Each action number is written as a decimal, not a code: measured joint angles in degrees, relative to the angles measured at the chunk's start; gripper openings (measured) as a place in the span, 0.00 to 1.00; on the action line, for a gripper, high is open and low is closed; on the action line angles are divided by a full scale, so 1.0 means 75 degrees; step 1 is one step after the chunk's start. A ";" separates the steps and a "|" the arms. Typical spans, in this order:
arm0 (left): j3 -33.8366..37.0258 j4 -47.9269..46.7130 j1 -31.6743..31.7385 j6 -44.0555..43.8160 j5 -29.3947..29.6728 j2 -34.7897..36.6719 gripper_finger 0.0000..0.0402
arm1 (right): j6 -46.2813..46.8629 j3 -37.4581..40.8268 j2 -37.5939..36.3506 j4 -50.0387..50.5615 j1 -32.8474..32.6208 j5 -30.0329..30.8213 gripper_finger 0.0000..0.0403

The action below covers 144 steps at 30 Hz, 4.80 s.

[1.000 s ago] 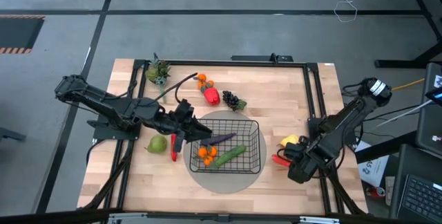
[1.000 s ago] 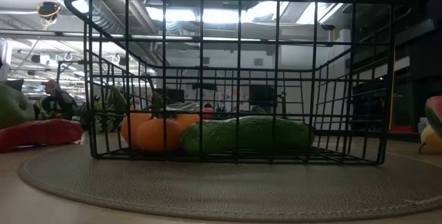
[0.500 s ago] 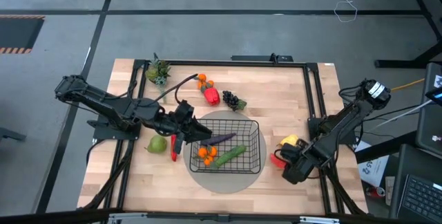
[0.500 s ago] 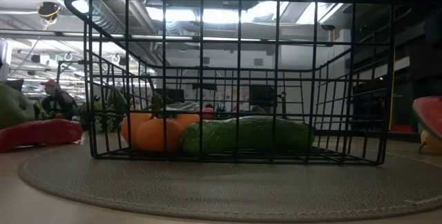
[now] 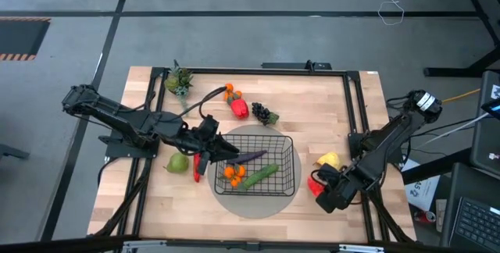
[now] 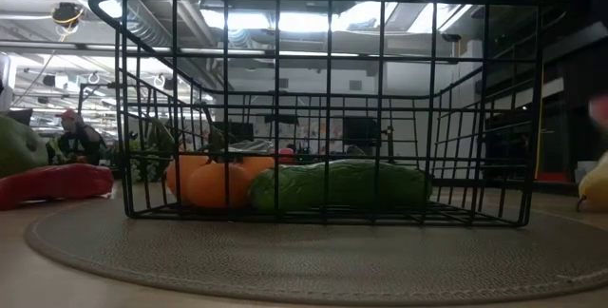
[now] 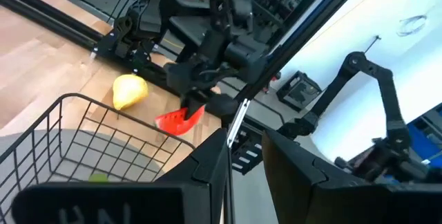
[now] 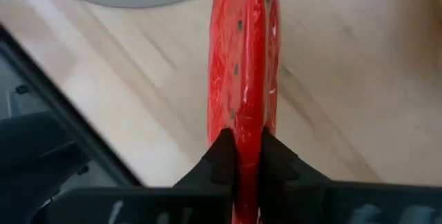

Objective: Build produce basket
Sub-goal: Put the green watermelon slice into the black wire basket, then put the yellow pear into the black wire basket

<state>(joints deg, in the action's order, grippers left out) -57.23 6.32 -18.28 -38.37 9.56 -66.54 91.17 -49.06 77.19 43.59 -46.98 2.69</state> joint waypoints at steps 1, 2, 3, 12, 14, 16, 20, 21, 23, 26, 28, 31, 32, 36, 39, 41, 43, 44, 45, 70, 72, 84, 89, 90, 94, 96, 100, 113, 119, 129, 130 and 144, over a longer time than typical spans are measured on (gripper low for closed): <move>0.0000 0.0013 0.0000 0.0000 0.0000 0.0000 0.22 | 0.0001 -0.0315 0.0000 0.0349 0.0000 0.0007 0.05; 0.0000 0.0017 -0.0001 -0.0003 0.0000 0.0000 0.22 | 0.0001 -0.0676 0.0000 0.0703 0.0000 0.0021 0.05; 0.0000 0.0013 -0.0002 -0.0006 0.0000 0.0000 0.22 | -0.0013 -0.1033 -0.0003 0.1006 0.0000 0.0063 0.05; 0.0000 0.0014 0.0000 0.0040 0.0055 0.0000 0.22 | -0.1574 -0.3981 -0.0009 0.1903 -0.0071 0.3692 0.05; 0.0000 0.0017 -0.0007 0.0155 0.0055 0.0000 0.22 | -0.2885 -0.4323 -0.0012 0.1143 -0.0066 0.4926 0.05; 0.0000 0.0016 -0.0050 0.0192 0.0058 0.0000 0.22 | -0.4334 -0.4509 -0.0012 0.0178 -0.0064 0.5952 0.05; 0.0000 0.0016 -0.0144 0.0194 0.0058 0.0000 0.22 | -0.6911 -0.4524 0.0023 -0.1872 -0.0020 0.7379 0.05; 0.0000 0.0019 -0.0176 0.0192 0.0058 0.0000 0.22 | -0.7389 -0.4526 0.0060 -0.2284 0.0022 0.7632 0.05; 0.0000 0.0019 -0.0226 0.0189 0.0058 0.0000 0.22 | -0.8097 -0.4526 0.0180 -0.2829 0.0136 0.7955 0.05; 0.0000 0.0034 -0.0295 0.0189 0.0061 0.0003 0.22 | -0.8387 -0.4525 0.0415 -0.3114 0.0379 0.7843 0.05; 0.0000 0.0075 -0.0338 0.0189 0.0059 0.0003 0.22 | -0.8265 -0.4523 0.0578 -0.3115 0.0528 0.7623 0.07; 0.0000 0.0092 -0.0367 0.0191 0.0059 0.0006 0.22 | -0.8000 -0.4523 0.0835 -0.3139 0.0710 0.7374 0.12; 0.0000 0.0091 -0.0367 0.0189 0.0058 0.0006 0.22 | -0.7973 -0.4520 0.0905 -0.3175 0.0761 0.7338 0.13; 0.0000 0.0090 -0.0367 0.0192 0.0061 0.0006 0.22 | -0.8031 -0.4517 0.1045 -0.3480 0.0900 0.7345 0.17; 0.0000 0.0089 -0.0367 0.0192 0.0062 0.0006 0.22 | -0.8016 -0.4517 0.1052 -0.3521 0.0989 0.7251 0.17; 0.0000 0.0086 -0.0367 0.0192 0.0061 0.0006 0.22 | -0.8025 -0.4517 0.1052 -0.3572 0.1003 0.7243 0.18; 0.0000 0.0086 -0.0367 0.0195 0.0061 0.0006 0.22 | -0.8154 -0.4517 0.1052 -0.3679 0.1036 0.7218 0.18; 0.0000 0.0084 -0.0367 0.0193 0.0062 0.0006 0.22 | -0.8224 -0.4517 0.1050 -0.3717 0.1049 0.7132 0.18; 0.0000 0.0083 -0.0367 0.0195 0.0063 0.0006 0.22 | -0.8332 -0.4517 0.1046 -0.3726 0.1053 0.6994 0.18; 0.0000 0.0077 -0.0367 0.0417 0.0067 0.0006 0.22 | -1.1190 -0.4517 0.1046 -0.3976 0.1525 0.5047 0.18; 0.0000 0.0074 -0.0367 0.0414 0.0067 0.0006 0.22 | -1.1163 -0.4517 0.1046 -0.3939 0.1632 0.4846 0.19; 0.0003 0.0074 -0.0367 0.0405 0.0161 0.0006 0.22 | -1.0392 -0.4517 0.1046 -0.3666 0.2188 0.3897 0.48; 0.0003 0.0074 -0.0364 0.0399 0.0259 0.0006 0.22 | -1.0303 -0.4517 0.1046 -0.3645 0.2253 0.3883 0.51; 0.0003 0.0074 -0.0364 0.0399 0.0259 0.0006 0.22 | -1.0301 -0.4517 0.1046 -0.3645 0.2253 0.3883 0.51; 0.0003 0.0074 -0.0367 0.0399 0.0259 0.0006 0.22 | -1.0229 -0.4517 0.1046 -0.3648 0.2250 0.3883 0.51; 0.0003 0.0074 -0.0364 0.0399 0.0259 0.0008 0.22 | -1.0161 -0.4517 0.1046 -0.3646 0.2250 0.3883 0.51; 0.0003 0.0074 -0.0364 0.0399 0.0259 0.0006 0.22 | -0.9910 -0.4517 0.1046 -0.3649 0.2250 0.4579 0.50; 0.0009 0.0031 -0.0444 0.0388 0.0266 0.0009 0.22 | -0.5144 -0.4511 -0.0696 0.1522 0.2086 0.4877 0.50; 0.0009 -0.0035 -0.0432 0.0385 0.0271 0.0009 0.22 | -0.3091 -0.4511 -0.1125 0.4795 0.1859 0.4183 0.50; 0.0009 0.0042 -0.0431 0.0384 0.0268 0.0009 0.22 | -0.3349 -0.2938 -0.1061 0.5946 0.1834 0.3068 0.50; 0.0009 0.0042 -0.0431 0.0381 0.0268 0.0009 0.22 | -0.3611 -0.2650 -0.1057 0.5804 0.1833 0.2841 0.50; 0.0009 0.0101 -0.0428 0.0332 0.0621 0.0009 0.22 | -0.4532 0.0440 -0.1046 0.1607 0.1839 0.1117 0.50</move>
<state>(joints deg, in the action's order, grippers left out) -57.17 7.07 -21.50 -35.88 14.22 -66.48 57.18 -45.76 69.34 55.64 -33.19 11.07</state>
